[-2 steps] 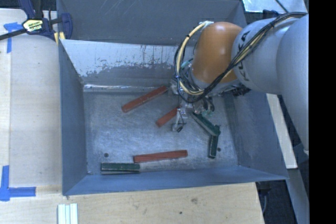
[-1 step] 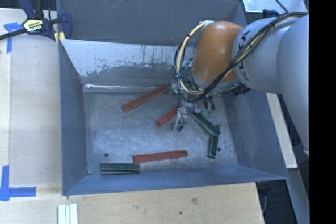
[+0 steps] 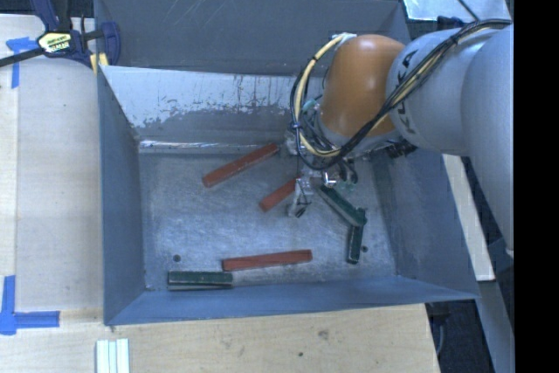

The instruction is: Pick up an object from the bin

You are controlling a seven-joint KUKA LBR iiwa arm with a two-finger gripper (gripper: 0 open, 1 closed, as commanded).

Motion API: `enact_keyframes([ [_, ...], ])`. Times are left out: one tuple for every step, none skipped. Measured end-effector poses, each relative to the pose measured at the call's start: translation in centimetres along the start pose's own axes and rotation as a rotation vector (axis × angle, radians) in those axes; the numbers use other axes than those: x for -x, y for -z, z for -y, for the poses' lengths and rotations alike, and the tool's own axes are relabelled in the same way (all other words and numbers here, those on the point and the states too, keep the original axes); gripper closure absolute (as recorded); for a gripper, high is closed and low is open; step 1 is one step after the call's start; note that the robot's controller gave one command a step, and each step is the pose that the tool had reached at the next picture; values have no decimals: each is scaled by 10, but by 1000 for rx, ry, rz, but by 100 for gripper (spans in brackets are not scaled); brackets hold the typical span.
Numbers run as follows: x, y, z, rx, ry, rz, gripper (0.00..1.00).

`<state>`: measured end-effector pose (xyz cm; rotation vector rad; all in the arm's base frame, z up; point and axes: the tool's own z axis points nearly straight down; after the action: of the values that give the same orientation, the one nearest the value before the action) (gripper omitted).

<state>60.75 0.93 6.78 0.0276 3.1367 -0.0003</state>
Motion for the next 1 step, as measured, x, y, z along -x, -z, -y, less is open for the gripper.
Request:
enact_keyframes([
  [1,1,0,0,1,1,0],
])
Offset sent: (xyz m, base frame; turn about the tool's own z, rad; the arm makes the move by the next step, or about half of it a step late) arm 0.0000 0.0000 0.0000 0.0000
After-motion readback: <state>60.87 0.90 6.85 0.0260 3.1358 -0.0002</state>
